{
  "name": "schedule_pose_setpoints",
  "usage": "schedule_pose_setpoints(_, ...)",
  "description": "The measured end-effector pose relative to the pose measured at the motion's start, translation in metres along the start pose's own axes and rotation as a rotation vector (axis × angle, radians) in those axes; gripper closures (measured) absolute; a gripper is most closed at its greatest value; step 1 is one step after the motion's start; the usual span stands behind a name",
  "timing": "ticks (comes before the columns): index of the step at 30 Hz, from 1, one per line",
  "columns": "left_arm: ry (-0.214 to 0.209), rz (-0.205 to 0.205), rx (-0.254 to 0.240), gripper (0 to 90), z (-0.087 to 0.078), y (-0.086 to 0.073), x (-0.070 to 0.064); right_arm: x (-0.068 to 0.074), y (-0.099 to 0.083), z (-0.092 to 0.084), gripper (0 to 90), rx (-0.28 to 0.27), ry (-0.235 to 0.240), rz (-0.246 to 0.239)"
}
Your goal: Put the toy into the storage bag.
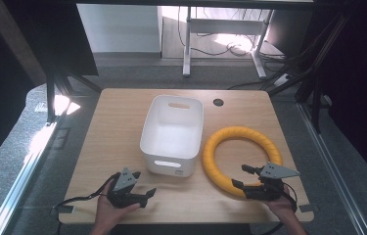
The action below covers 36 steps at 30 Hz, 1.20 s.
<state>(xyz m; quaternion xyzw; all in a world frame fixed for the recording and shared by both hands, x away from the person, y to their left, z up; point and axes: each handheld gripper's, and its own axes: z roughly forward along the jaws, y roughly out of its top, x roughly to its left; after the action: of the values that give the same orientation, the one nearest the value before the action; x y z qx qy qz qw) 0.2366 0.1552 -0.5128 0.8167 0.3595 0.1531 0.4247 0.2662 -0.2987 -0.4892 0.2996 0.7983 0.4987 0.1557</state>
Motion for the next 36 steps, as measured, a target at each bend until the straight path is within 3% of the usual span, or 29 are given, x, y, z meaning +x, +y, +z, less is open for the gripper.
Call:
schedule_pose_setpoints(12,-0.007,-0.004,0.011,19.0,0.003,-0.001,-0.001,-0.011,0.012,-0.021,30.0,0.049,-0.012,-0.006)
schedule_pose_setpoints(21,-0.004,-0.003,0.014,19.5,0.003,0.000,0.000,-0.011,0.036,-0.014,29.6,0.189,0.035,-0.083)
schedule_pose_setpoints(26,-0.008,0.001,0.020,19.5,0.004,-0.001,-0.001,-0.016,0.048,-0.003,28.8,0.297,0.072,-0.125)
schedule_pose_setpoints(36,-0.005,0.003,0.026,19.5,0.005,-0.001,-0.001,-0.009,0.051,0.022,28.1,0.449,0.160,-0.181)
